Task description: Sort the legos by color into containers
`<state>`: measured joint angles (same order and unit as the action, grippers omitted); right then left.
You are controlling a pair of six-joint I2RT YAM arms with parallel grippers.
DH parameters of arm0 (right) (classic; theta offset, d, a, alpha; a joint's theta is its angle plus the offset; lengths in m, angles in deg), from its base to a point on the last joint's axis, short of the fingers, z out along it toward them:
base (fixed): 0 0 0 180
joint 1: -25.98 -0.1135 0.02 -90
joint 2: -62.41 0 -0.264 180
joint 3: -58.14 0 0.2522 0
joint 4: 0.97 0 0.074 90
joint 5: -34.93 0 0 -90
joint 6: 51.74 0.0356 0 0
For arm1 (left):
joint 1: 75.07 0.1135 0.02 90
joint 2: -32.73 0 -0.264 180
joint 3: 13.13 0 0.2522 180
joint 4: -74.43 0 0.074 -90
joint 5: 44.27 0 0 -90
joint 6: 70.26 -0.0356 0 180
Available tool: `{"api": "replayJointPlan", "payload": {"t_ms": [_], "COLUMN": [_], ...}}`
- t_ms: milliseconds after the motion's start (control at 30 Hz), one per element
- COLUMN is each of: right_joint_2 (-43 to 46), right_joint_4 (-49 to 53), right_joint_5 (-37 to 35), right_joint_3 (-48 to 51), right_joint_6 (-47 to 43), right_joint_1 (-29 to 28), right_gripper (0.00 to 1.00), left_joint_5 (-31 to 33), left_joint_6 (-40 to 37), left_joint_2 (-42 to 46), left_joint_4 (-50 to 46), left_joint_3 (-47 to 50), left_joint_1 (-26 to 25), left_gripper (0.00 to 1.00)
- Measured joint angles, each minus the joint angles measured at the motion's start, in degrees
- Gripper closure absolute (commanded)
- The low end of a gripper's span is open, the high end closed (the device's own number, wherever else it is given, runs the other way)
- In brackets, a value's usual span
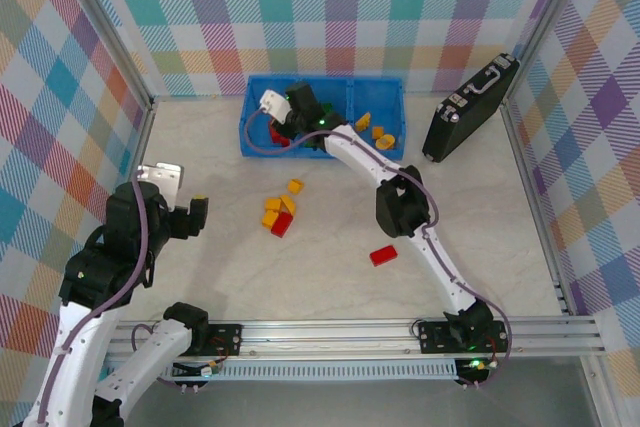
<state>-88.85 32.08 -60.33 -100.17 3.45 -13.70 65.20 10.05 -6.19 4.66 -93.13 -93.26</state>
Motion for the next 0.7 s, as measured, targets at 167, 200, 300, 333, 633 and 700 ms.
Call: {"api": "replayJointPlan", "payload": {"t_ms": [167, 200, 300, 333, 633, 700], "right_joint_2": [-2.1, -2.1, -2.05, -1.97, 6.14, 9.25], "right_joint_4": [-0.87, -0.98, -1.92, -2.1, 4.22, 7.08], "right_joint_5": [-2.71, -3.13, -4.17, -4.5, -5.66, -5.66], "right_joint_3": [0.24, 0.46, 1.09, 1.62, 7.39, 7.8], "right_joint_6": [-5.55, -6.38, -7.8, -7.91, 0.48, 5.14], "right_joint_1": [-1.75, -2.1, -2.58, -2.56, -2.4, -2.4], "right_gripper": [0.5, 0.46, 0.32, 0.28, 0.25, 0.26], "left_joint_5": [-0.13, -0.17, -0.35, -0.33, -0.5, -0.55], "left_joint_6": [0.04, 0.13, 0.44, 0.52, 1.31, 1.31], "left_joint_2": [-0.46, -0.44, -0.44, -0.44, 0.5, 0.94], "left_joint_4": [-0.24, -0.42, -0.83, -0.87, -0.83, -0.83], "left_joint_3": [0.11, 0.11, 0.11, 0.11, 0.39, 0.74], "left_joint_1": [0.0, -0.02, -0.02, -0.02, 0.0, 0.0], "left_gripper": [0.09, 0.09, 0.09, 0.09, 0.09, 0.09]}}
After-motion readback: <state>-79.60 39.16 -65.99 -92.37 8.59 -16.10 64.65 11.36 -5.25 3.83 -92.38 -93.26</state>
